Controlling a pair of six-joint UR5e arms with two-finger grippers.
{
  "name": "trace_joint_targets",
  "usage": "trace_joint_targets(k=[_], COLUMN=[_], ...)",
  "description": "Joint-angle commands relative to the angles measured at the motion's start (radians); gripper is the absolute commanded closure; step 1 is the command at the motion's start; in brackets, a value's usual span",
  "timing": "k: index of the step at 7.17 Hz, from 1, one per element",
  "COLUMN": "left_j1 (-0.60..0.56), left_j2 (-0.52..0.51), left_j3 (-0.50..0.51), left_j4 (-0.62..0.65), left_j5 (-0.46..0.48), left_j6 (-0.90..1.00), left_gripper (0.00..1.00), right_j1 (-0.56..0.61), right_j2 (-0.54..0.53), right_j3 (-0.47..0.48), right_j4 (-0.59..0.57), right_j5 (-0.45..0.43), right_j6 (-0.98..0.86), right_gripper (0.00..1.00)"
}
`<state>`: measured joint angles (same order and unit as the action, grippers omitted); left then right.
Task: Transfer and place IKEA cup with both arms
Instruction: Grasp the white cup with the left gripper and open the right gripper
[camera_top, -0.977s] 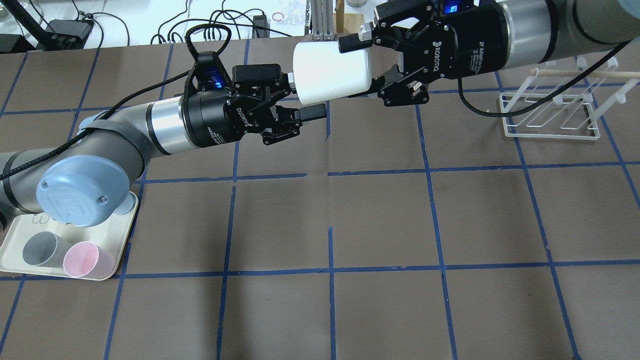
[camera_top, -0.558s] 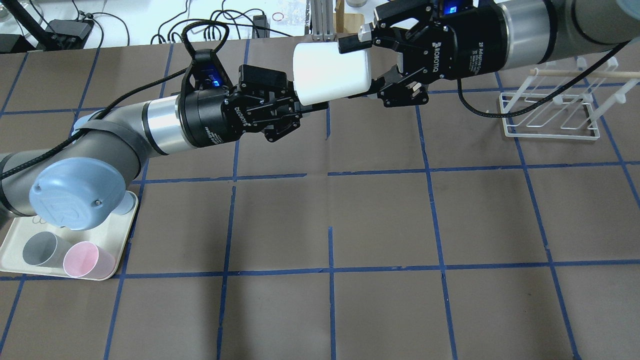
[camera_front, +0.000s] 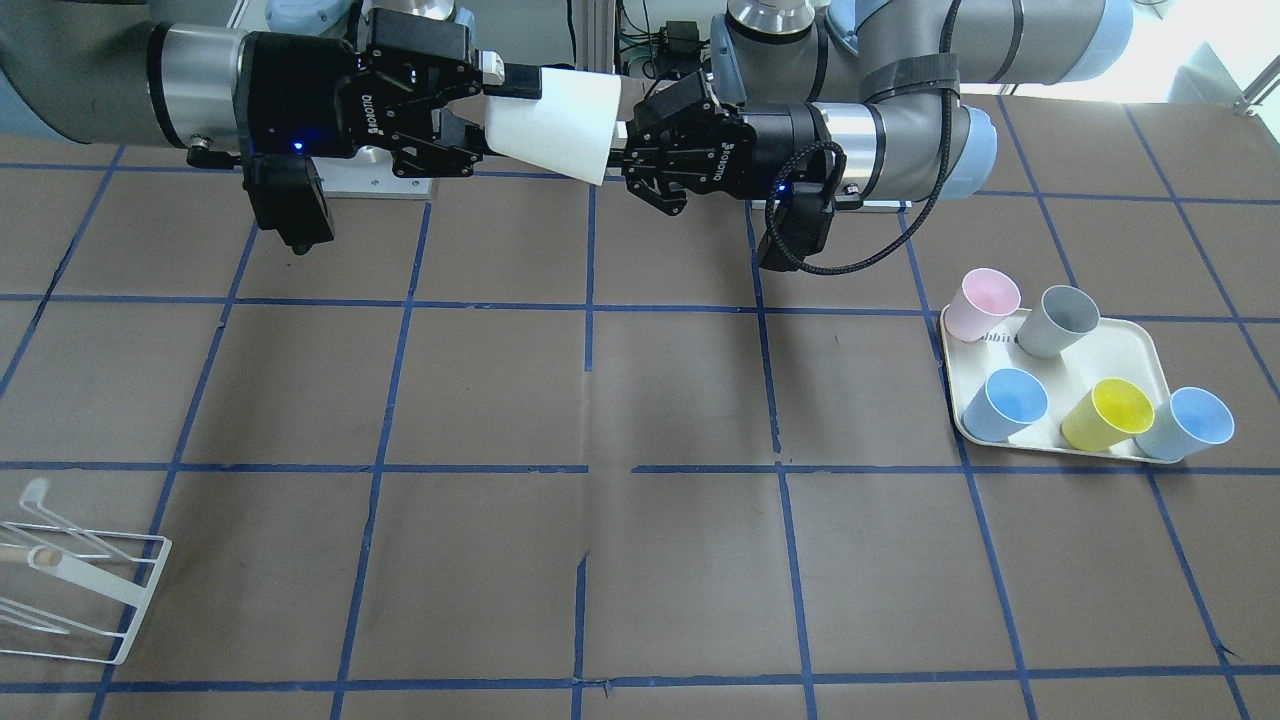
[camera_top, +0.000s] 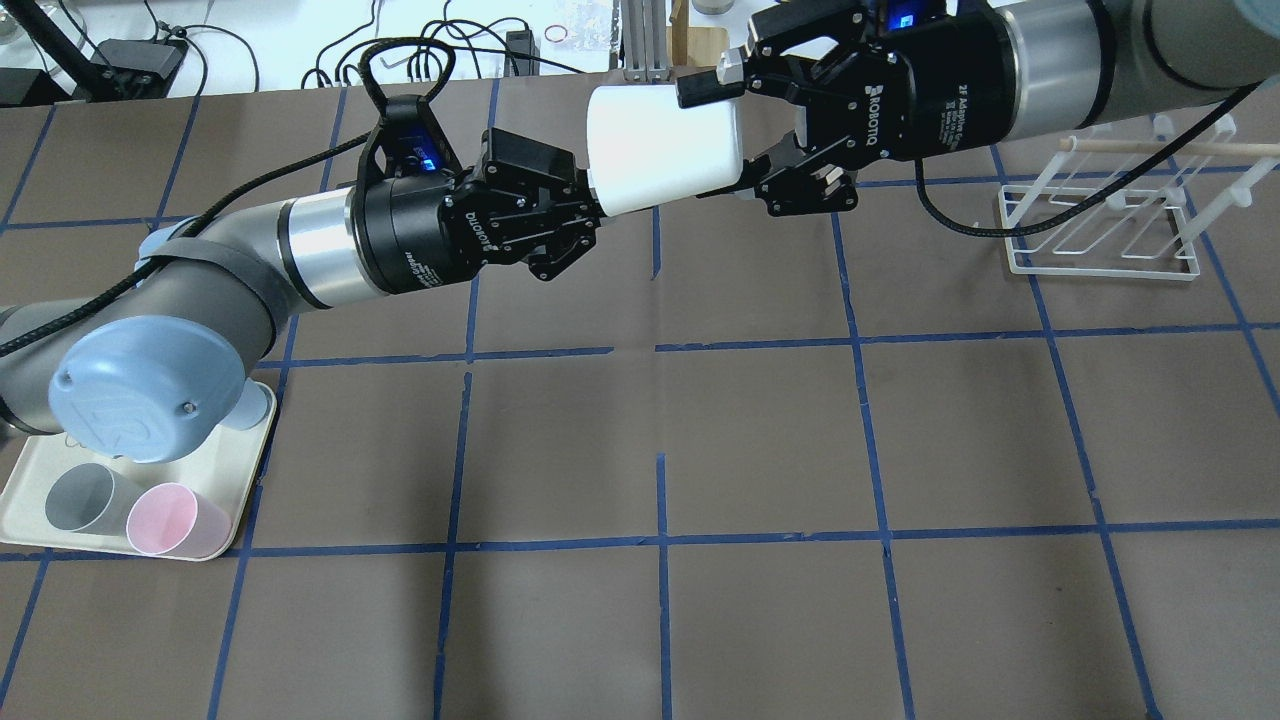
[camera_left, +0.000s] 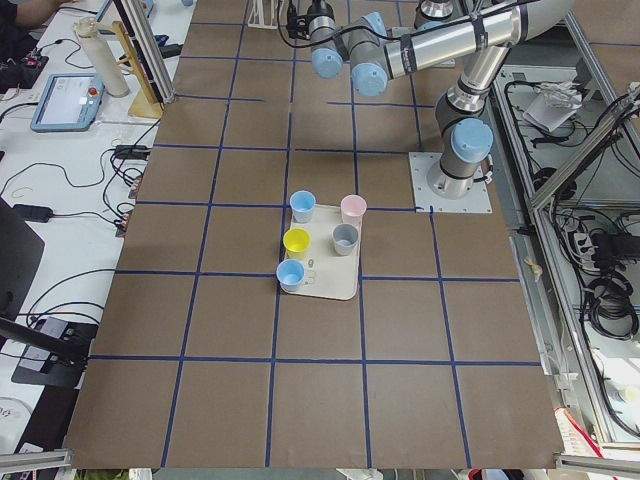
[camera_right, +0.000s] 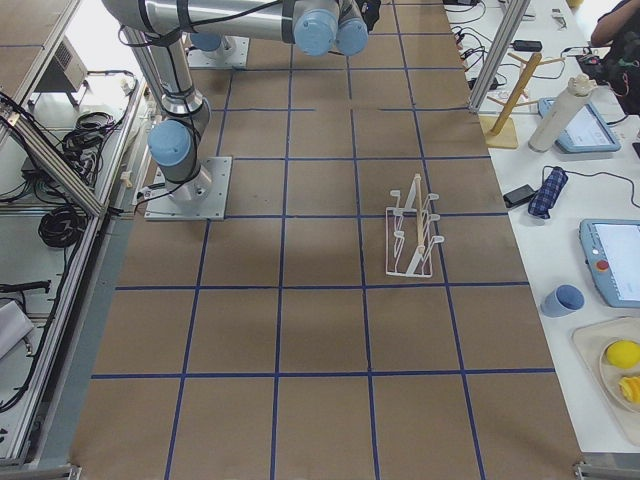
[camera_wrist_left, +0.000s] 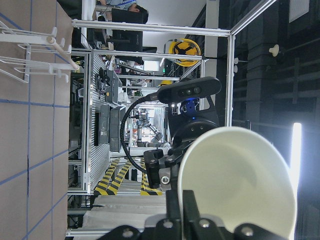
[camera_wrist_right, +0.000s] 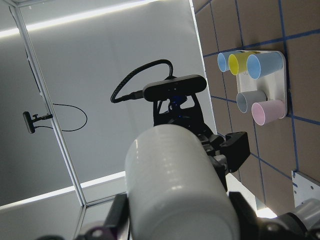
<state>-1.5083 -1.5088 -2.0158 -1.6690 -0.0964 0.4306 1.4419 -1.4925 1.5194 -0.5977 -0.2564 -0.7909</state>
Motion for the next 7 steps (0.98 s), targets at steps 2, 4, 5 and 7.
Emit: trace_joint_targets(k=[2, 4, 5, 7], left_j1=[0.008, 0.061, 0.142, 0.262], left_j2=[0.016, 0.025, 0.041, 0.07], left_j3=[0.003, 0.011, 0.011, 0.015], left_j4=[0.0, 0.005, 0.024, 0.069], left_j5=[0.003, 0.039, 0.193, 0.464], left_j6=[-0.023, -0.079, -0.122, -0.121], left_gripper=[1.0, 1.0, 1.0, 1.0], right_j1=[-0.011, -0.072, -0.127, -0.16], right_j2=[0.004, 0.004, 0.003, 0.0], right_j3=[-0.01, -0.015, -0.016, -0.015], right_j4=[-0.013, -0.037, -0.045, -0.124], right_j5=[-0.01, -0.061, -0.129, -0.283], right_j6=[0.002, 0.012, 0.013, 0.039], right_gripper=[0.0, 0.0, 0.0, 0.0])
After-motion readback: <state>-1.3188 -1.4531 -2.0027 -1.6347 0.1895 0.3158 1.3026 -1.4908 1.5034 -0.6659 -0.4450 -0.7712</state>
